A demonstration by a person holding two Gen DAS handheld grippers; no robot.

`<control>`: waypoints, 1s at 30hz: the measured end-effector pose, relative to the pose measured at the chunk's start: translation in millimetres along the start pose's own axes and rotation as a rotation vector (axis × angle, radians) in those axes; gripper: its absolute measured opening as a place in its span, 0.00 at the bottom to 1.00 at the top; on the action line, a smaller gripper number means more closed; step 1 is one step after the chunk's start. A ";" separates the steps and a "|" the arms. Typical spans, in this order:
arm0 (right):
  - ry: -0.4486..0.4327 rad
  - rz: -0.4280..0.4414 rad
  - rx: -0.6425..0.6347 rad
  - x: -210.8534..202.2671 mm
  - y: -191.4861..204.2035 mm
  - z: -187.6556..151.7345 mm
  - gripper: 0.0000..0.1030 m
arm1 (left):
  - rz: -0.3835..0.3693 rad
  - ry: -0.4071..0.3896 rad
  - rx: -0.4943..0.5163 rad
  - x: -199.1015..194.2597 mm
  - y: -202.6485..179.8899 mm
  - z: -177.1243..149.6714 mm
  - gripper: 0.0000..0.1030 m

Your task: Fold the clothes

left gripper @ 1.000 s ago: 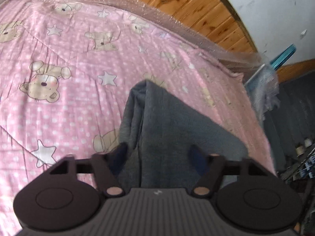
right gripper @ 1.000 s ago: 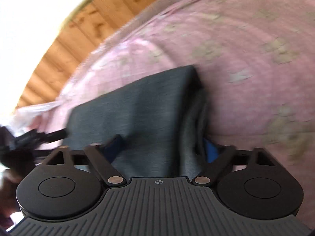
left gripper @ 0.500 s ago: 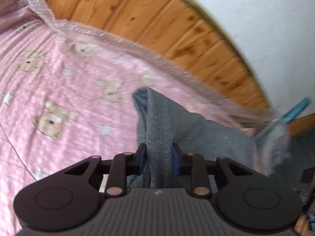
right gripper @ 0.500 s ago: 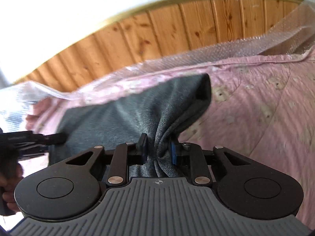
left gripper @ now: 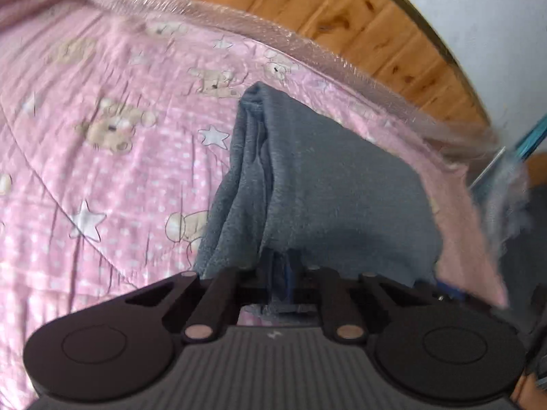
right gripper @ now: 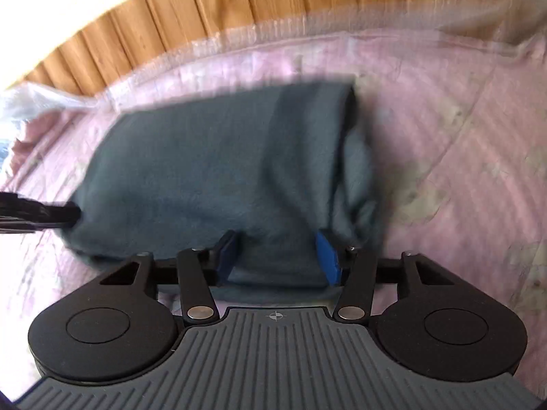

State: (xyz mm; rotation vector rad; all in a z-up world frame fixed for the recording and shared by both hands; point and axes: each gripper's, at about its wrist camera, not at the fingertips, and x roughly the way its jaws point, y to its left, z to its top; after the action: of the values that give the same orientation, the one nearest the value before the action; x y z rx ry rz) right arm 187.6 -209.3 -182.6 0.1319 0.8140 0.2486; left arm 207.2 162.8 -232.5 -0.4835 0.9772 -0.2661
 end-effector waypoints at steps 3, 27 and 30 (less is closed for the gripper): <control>0.026 -0.059 -0.009 -16.6 -3.7 -8.0 0.58 | 0.039 -0.006 0.028 -20.2 -0.4 -4.2 0.26; -0.038 -0.200 -0.108 -200.0 57.3 -6.5 0.98 | 0.247 -0.162 0.116 -186.3 -183.7 -117.8 1.00; -0.077 -0.171 -0.131 -223.9 47.1 -13.5 0.98 | 0.244 -0.155 0.088 -191.8 -213.9 -125.7 1.00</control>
State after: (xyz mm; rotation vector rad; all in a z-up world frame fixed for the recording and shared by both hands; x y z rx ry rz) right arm 22.1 -224.0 -24.8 -0.0503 0.7258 0.1343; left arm -2.3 25.9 -43.6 -0.2959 0.8599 -0.0504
